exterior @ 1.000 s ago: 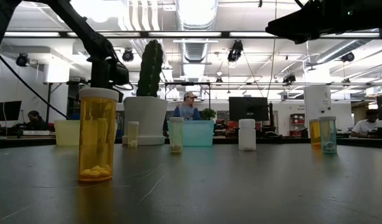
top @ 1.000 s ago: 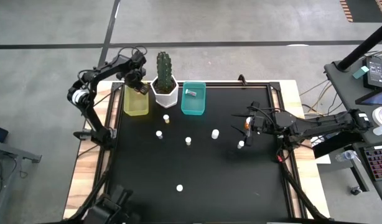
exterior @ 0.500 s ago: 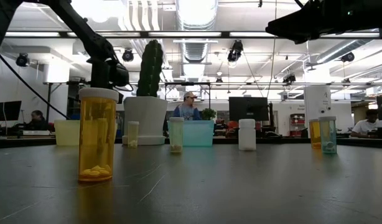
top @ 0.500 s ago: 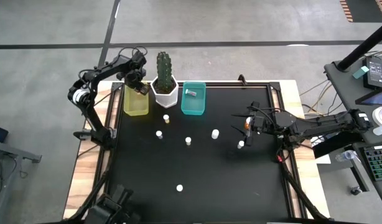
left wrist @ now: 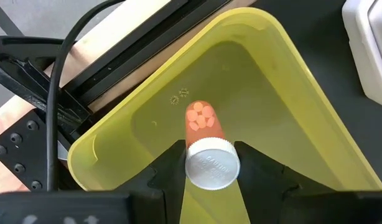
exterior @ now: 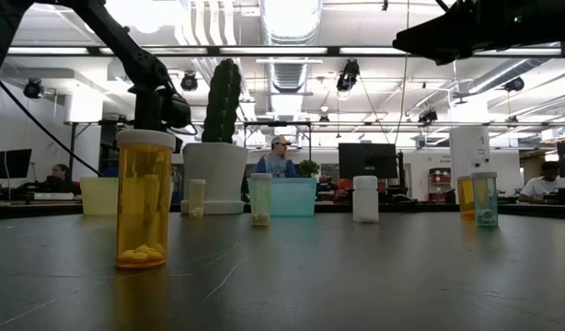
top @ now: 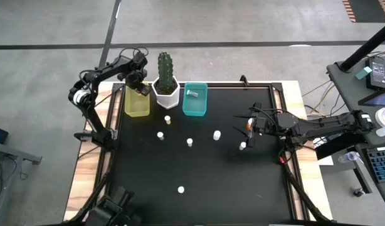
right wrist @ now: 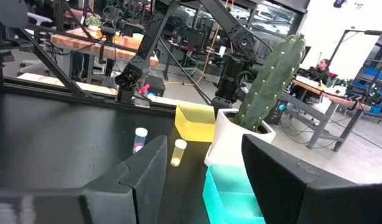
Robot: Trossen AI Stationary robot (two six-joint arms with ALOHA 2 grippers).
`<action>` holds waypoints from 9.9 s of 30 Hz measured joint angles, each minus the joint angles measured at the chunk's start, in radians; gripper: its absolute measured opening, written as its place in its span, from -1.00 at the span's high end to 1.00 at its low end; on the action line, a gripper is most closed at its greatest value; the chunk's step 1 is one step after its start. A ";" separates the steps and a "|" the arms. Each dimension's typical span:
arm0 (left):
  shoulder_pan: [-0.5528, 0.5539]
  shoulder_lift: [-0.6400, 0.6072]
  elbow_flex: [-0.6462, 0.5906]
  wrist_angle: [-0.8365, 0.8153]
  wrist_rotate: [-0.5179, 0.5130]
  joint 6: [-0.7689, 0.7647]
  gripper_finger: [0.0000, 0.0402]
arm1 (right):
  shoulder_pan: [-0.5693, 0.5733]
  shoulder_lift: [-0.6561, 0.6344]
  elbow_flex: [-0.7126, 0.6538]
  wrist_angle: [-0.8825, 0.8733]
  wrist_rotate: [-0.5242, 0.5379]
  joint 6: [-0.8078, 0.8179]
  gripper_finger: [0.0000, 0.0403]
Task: Pick and place medicine bottles into bin by pill shape (circle, oval)
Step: Put the pink tablet bottle into the yellow bin, then put the transparent white capsule bottle into the blue, then put the yellow tablet bottle into the yellow bin
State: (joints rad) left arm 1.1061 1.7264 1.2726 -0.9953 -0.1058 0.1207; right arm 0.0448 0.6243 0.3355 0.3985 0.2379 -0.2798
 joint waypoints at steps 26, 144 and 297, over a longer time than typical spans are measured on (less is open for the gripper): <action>-0.024 -0.213 0.001 -0.153 -0.087 -0.146 -0.07 | 0.000 0.000 0.000 -0.001 0.000 0.000 0.00; -0.938 -1.249 -0.789 1.134 0.141 -0.105 -0.07 | -0.089 1.098 0.984 -1.301 -0.079 1.014 -0.58; -0.938 -1.249 -0.789 1.136 0.139 -0.056 -0.07 | -0.621 1.650 1.931 -1.520 -0.167 0.385 -0.14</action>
State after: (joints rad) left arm 0.1680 0.4774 0.4831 0.1410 0.0336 0.0650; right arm -0.5763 2.2744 2.2662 -1.1217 0.0711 0.1047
